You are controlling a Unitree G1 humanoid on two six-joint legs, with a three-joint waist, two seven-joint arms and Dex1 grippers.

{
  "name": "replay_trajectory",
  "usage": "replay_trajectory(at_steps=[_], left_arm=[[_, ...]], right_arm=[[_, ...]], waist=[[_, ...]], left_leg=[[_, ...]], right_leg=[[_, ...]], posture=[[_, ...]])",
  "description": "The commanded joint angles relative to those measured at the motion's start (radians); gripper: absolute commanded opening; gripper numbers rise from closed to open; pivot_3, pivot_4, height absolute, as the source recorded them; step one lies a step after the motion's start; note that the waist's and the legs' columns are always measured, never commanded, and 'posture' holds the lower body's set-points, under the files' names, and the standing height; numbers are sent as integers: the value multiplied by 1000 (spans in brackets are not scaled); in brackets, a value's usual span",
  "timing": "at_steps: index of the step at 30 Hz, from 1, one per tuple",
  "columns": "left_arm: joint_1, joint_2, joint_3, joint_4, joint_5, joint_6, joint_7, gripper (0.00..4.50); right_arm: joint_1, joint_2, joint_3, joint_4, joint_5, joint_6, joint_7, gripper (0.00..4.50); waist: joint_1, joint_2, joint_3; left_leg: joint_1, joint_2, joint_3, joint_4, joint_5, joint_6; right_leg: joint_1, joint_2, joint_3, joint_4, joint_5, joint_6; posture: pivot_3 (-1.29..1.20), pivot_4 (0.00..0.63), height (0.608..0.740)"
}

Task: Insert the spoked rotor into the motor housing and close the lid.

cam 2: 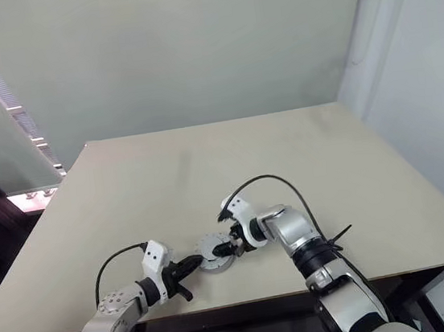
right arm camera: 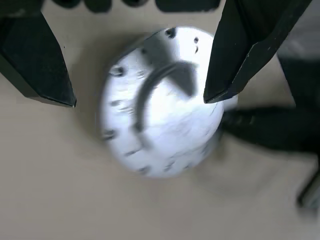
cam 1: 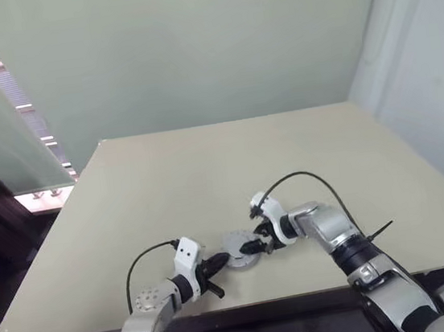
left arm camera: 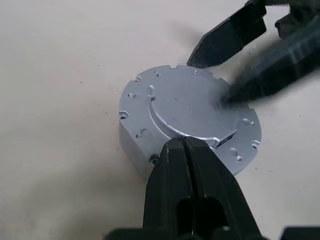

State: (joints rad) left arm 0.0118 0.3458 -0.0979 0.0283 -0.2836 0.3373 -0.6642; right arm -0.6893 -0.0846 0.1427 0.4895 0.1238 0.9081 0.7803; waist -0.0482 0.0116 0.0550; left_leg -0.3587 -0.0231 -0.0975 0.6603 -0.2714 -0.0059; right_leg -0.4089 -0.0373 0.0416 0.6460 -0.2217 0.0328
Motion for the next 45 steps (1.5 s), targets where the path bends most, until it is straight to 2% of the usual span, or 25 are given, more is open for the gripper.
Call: replay_trajectory(at_steps=[1,5,11,17,23,41,45], left_arm=[[-17,-5,-20,17,23,7,2,0],[-20,-4,-22,20,23,7,0,0],[-25,-7,-25,22,25,6,1,0],[-28,-10,-27,24,26,5,0,0],[-30,-12,-31,25,28,6,-2,0],[-30,-16,-25,22,36,6,-4,0],[-29,-17,-22,22,37,5,-3,0]], right_arm=[[-72,18,-145,53,82,120,-98,4466],[-123,27,-300,178,154,246,-191,4466],[-138,27,-380,288,206,336,-237,4466],[-124,18,-385,339,241,398,-216,4466],[-70,41,-346,295,291,486,-158,4466],[-57,108,-431,292,338,462,-236,4466],[-58,113,-452,303,340,452,-262,3581]], waist=[[0,0,0],[3,0,0],[3,2,-1],[0,2,-1],[-1,2,-1],[-2,3,-2],[-2,3,-2]], left_leg=[[0,0,0,-1,0,0],[-1,-2,-2,-3,0,0],[-1,-2,-2,-7,0,1],[-1,-3,-2,-6,0,1],[-1,-3,-2,-6,1,2],[0,-1,-1,-4,1,2],[0,0,-1,-4,1,3]], right_leg=[[0,0,0,0,0,0],[0,0,1,-1,0,0],[1,0,1,-2,0,0],[3,0,1,-2,0,0],[3,0,2,-2,0,0],[3,1,2,-2,0,0],[3,2,1,-2,0,0]], posture=[[0,0,740],[0,0,740],[0,0,740],[0,0,740],[0,0,740],[0,0,740],[0,0,740]])
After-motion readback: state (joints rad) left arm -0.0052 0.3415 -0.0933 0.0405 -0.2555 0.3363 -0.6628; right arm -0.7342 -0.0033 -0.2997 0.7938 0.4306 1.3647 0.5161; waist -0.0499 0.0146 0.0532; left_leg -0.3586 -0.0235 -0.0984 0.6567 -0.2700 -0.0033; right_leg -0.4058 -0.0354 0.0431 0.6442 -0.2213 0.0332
